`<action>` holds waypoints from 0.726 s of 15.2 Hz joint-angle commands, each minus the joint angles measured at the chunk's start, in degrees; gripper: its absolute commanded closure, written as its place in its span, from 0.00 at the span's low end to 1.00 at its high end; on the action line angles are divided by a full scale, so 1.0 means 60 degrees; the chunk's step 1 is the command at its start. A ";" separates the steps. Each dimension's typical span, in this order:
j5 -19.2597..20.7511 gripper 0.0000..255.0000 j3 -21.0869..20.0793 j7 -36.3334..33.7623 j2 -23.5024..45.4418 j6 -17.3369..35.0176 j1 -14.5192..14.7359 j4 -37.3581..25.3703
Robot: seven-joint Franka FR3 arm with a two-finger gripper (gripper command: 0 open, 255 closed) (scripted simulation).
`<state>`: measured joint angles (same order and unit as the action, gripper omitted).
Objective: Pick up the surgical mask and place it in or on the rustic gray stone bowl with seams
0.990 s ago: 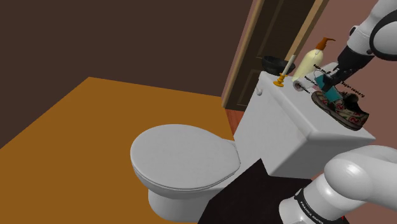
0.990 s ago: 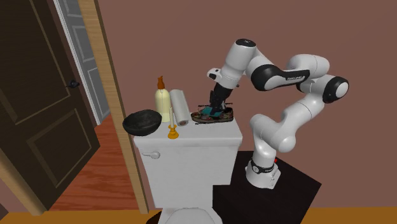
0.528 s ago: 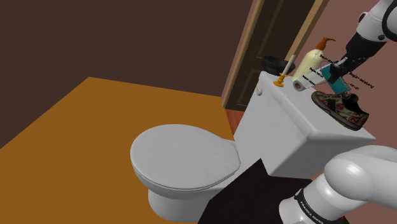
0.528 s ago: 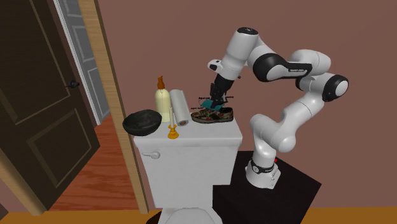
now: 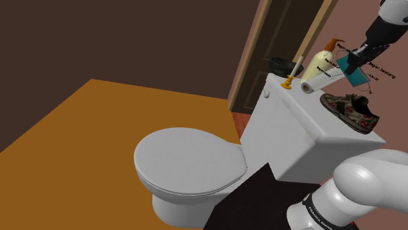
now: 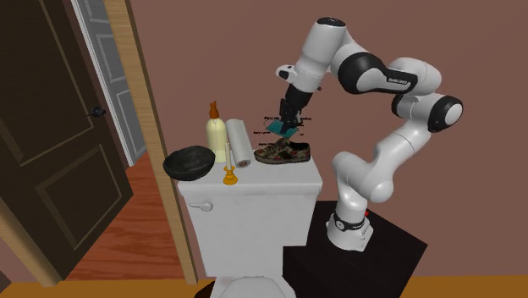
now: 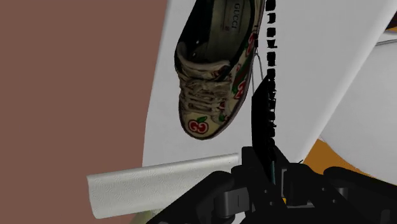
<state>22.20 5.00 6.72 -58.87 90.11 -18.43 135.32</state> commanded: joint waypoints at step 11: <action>0.0136 1.00 0.0854 0.0008 0.4058 0.1994 0.0213 -0.2207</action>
<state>23.07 9.63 6.73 -36.95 100.87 -17.30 123.41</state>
